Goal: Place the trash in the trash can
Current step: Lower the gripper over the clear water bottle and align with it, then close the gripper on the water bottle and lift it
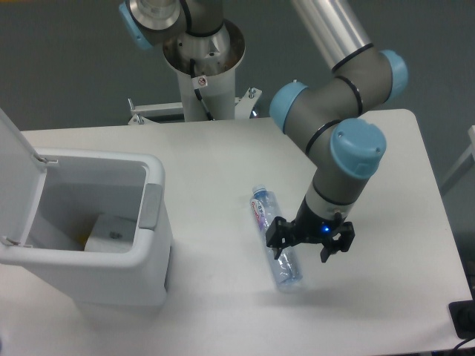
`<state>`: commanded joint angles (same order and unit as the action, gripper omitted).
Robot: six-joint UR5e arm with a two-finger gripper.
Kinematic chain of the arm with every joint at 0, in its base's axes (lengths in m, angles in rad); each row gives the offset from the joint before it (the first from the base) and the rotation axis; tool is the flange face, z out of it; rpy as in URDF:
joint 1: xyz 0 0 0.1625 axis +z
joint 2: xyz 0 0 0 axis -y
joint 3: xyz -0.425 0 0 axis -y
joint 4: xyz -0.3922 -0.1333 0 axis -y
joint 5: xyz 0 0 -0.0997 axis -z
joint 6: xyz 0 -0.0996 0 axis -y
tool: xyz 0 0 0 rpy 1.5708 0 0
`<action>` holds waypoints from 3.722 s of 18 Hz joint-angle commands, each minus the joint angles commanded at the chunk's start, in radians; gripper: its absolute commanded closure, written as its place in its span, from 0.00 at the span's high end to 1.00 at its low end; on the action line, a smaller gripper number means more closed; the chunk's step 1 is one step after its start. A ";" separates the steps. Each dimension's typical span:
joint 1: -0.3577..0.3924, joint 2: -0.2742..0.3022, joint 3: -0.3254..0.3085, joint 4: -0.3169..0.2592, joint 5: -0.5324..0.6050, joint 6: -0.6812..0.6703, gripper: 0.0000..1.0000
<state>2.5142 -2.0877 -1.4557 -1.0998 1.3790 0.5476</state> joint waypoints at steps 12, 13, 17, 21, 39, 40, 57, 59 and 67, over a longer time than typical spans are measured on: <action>-0.058 -0.090 0.012 0.018 0.172 -0.002 1.00; -0.066 -0.100 0.012 0.018 0.190 -0.005 1.00; -0.098 -0.132 0.032 0.018 0.256 -0.069 1.00; -0.107 -0.135 0.034 0.018 0.259 -0.086 1.00; -0.146 -0.160 0.029 0.018 0.384 -0.089 0.62; -0.146 -0.158 0.029 0.015 0.381 -0.089 0.50; -0.029 -0.055 0.164 0.005 0.034 -0.086 0.23; -0.006 -0.037 0.167 0.009 -0.020 -0.086 0.23; 0.069 -0.006 0.278 0.018 -0.311 -0.143 0.23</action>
<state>2.5832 -2.0939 -1.1782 -1.0815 1.0679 0.4050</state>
